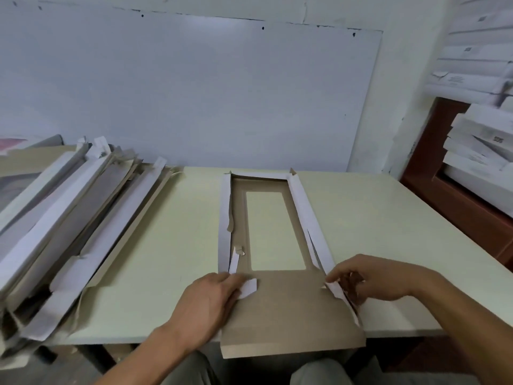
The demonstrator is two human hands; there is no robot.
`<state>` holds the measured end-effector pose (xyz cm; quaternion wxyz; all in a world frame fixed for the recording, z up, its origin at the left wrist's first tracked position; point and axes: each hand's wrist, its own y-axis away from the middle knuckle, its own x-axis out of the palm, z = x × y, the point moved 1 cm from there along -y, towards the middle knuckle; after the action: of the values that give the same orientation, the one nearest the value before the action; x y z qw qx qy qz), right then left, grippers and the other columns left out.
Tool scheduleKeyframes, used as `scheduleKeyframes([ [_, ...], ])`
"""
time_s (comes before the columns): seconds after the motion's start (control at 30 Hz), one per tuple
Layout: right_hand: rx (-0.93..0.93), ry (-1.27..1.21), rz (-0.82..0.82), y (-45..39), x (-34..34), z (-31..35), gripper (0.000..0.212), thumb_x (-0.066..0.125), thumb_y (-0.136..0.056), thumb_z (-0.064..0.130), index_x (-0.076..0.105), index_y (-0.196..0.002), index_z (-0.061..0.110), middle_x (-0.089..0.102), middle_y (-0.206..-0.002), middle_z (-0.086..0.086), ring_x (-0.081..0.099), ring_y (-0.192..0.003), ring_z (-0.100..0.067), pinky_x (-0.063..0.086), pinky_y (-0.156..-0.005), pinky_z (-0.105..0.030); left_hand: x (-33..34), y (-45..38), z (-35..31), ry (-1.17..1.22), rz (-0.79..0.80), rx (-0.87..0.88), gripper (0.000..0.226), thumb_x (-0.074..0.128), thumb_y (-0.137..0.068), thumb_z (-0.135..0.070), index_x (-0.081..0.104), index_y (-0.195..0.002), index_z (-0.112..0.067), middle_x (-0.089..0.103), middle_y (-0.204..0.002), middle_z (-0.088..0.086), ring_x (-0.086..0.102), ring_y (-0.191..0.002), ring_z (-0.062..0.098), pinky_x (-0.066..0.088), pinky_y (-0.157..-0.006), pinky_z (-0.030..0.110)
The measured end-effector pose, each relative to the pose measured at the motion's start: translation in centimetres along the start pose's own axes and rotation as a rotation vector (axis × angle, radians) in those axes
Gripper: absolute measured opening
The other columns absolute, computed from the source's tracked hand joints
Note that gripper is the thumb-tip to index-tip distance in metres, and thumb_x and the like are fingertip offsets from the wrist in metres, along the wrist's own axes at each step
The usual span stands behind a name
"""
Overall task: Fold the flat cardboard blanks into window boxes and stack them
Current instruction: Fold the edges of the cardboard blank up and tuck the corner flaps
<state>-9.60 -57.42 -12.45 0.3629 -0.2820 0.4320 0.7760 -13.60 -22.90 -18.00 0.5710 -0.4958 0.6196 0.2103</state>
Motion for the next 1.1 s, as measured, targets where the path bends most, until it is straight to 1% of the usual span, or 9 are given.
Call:
scheduleKeyframes([
  [0.17,-0.071,0.103,-0.028,-0.1,-0.3,-0.3,0.038,0.083,-0.074,0.027,0.070,-0.102,0.049,0.061,-0.085,0.018,0.058,-0.075,-0.003,0.051,-0.071,-0.020,-0.9,-0.3,-0.5,-0.067,0.141,0.034,0.012,0.027,-0.090,-0.032,0.016,-0.087,-0.031,0.037,-0.071,0.001,0.042,-0.064,0.031,0.034,-0.055,0.036],
  [0.27,-0.121,0.187,-0.139,-0.2,0.1,-0.3,0.034,0.086,-0.069,0.042,0.073,-0.100,0.046,0.049,-0.099,0.016,0.052,-0.088,-0.004,0.049,-0.075,-0.021,-1.4,-0.3,-0.7,-0.096,0.180,0.092,0.021,0.009,-0.091,-0.047,0.020,-0.086,-0.030,0.037,-0.074,-0.002,0.040,-0.067,0.029,0.028,-0.058,0.035],
  [0.37,-0.212,0.403,-0.215,0.2,0.9,0.1,0.039,0.082,-0.073,0.045,0.068,-0.109,0.049,0.033,-0.114,0.026,0.042,-0.101,0.003,0.039,-0.075,-0.011,-1.3,-0.4,-0.5,-0.118,0.181,0.129,0.027,0.027,-0.103,-0.042,0.047,-0.119,-0.032,0.048,-0.087,-0.004,0.047,-0.076,0.026,0.038,-0.066,0.033],
  [0.5,-0.348,0.670,-0.201,0.7,2.0,0.3,0.028,0.069,-0.084,0.042,0.069,-0.111,0.045,0.027,-0.135,0.030,0.032,-0.119,0.004,0.045,-0.088,-0.020,-1.4,-0.3,-0.5,-0.068,0.259,0.105,0.054,0.049,-0.094,-0.055,0.041,-0.140,-0.027,0.056,-0.109,-0.004,0.055,-0.097,0.021,0.039,-0.078,0.026],
  [0.63,-0.215,0.405,-0.076,1.0,1.0,-0.3,0.036,0.059,-0.091,0.058,0.075,-0.087,0.026,0.058,-0.102,0.019,0.049,-0.101,-0.003,0.047,-0.085,-0.026,-1.7,-0.3,-0.9,-0.092,0.321,0.103,0.079,0.055,-0.086,-0.065,0.027,-0.151,-0.029,0.054,-0.115,-0.004,0.053,-0.104,0.019,0.042,-0.086,0.026],
  [0.73,-0.185,0.233,-0.209,0.7,1.3,-0.8,0.040,0.062,-0.093,0.047,0.064,-0.071,0.014,0.056,-0.078,0.000,0.054,-0.082,-0.019,0.046,-0.078,-0.033,-2.4,-0.2,-1.1,-0.051,0.385,0.105,0.097,0.063,-0.076,-0.068,0.022,-0.153,-0.027,0.052,-0.114,-0.003,0.050,-0.103,0.017,0.041,-0.085,0.023],
  [0.87,-0.269,0.134,-0.444,0.2,3.5,-1.0,0.019,0.073,-0.085,0.037,0.071,-0.075,0.021,0.055,-0.069,0.002,0.051,-0.073,-0.014,0.041,-0.067,-0.021,-3.8,0.2,-0.4,-0.055,0.493,0.189,0.122,0.071,-0.059,-0.078,0.014,-0.154,-0.028,0.043,-0.128,-0.009,0.042,-0.112,0.011,0.037,-0.095,0.018],
  [0.97,-0.302,0.002,-0.601,0.5,4.6,-1.0,0.016,0.082,-0.078,0.025,0.071,-0.083,0.035,0.058,-0.073,0.010,0.058,-0.075,-0.010,0.046,-0.066,-0.018,-3.6,0.7,-0.4,-0.174,0.472,0.253,0.099,0.071,-0.075,-0.057,0.017,-0.152,-0.026,0.037,-0.135,-0.010,0.039,-0.114,0.014,0.037,-0.100,0.027],
  [1.1,-0.384,0.087,-0.723,0.7,6.1,-0.8,0.015,0.086,-0.074,0.017,0.074,-0.075,0.025,0.060,-0.075,0.016,0.055,-0.082,-0.009,0.051,-0.065,-0.027,-3.3,0.9,-0.6,-0.167,0.369,0.333,0.043,0.045,-0.082,-0.022,0.046,-0.125,-0.019,0.045,-0.131,-0.004,0.041,-0.104,0.020,0.038,-0.092,0.031],
])
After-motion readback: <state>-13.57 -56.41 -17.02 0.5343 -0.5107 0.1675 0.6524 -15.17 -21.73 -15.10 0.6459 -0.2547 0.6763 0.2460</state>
